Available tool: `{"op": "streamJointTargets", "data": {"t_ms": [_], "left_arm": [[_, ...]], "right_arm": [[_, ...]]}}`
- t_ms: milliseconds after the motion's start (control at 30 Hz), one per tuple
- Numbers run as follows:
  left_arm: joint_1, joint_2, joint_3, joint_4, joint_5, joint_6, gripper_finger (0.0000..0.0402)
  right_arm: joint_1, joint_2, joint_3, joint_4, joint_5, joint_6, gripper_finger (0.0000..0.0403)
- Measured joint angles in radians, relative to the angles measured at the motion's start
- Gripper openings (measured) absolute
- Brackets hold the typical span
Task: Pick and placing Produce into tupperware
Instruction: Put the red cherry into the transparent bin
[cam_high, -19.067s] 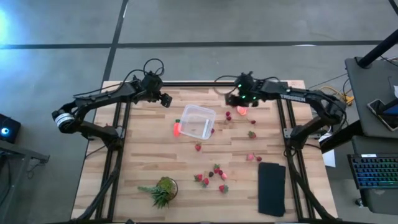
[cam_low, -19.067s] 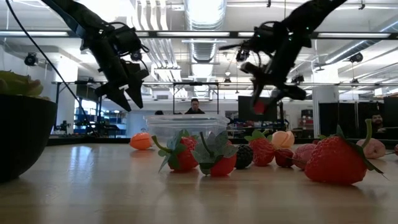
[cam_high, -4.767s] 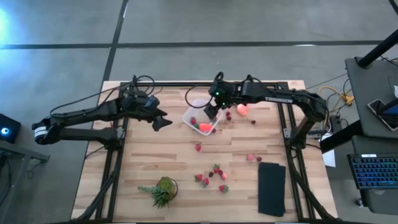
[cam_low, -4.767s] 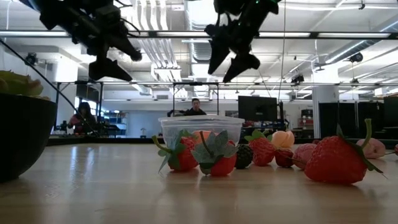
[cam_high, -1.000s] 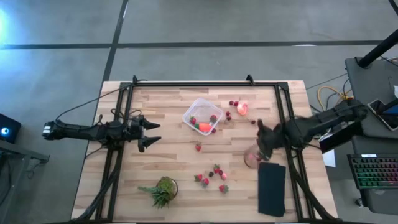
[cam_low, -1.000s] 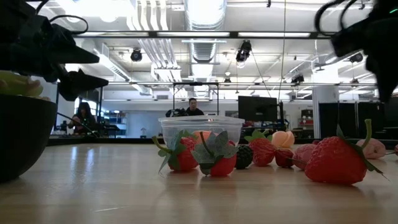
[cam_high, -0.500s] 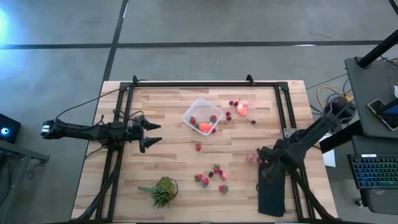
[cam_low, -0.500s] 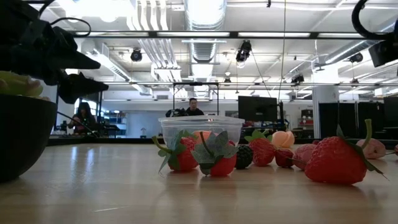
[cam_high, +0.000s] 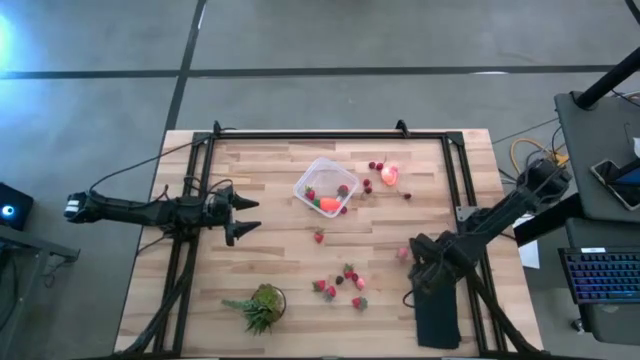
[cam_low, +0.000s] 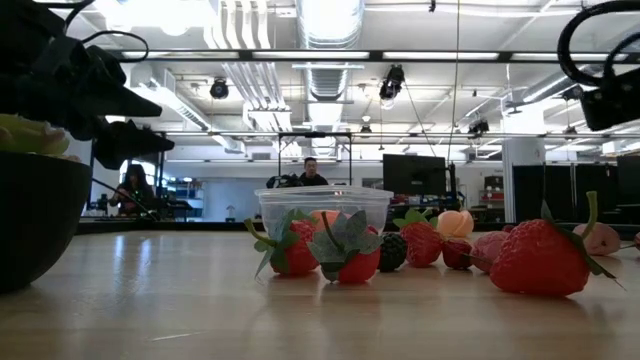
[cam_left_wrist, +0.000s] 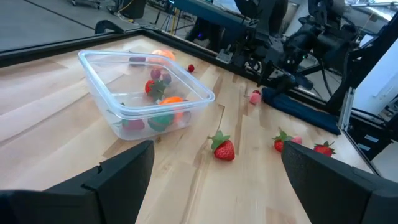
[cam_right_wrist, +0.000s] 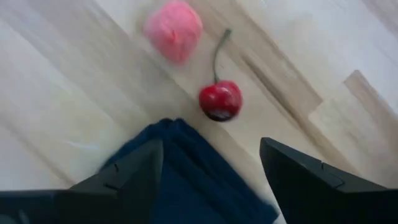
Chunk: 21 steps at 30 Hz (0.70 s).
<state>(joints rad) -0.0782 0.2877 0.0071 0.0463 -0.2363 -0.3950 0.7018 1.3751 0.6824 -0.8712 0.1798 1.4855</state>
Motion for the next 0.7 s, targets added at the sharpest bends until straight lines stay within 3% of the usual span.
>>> {"op": "streamJointTargets", "data": {"t_ms": [200, 467, 700], "left_arm": [[0.0, 0.0, 0.0, 0.0, 0.0, 0.0, 0.0338], [0.0, 0.0, 0.0, 0.005, -0.001, 0.0, 0.0338], [0.0, 0.0, -0.001, 0.015, -0.004, 0.0, 0.0338]], "right_arm": [[-0.038, -0.12, -0.005, -0.008, -0.007, 0.034, 0.0242], [-0.169, -0.238, -0.126, 0.046, -0.313, 0.243, 0.0257], [-0.225, -0.272, -0.198, 0.183, -0.218, 0.317, 0.0244]]}}
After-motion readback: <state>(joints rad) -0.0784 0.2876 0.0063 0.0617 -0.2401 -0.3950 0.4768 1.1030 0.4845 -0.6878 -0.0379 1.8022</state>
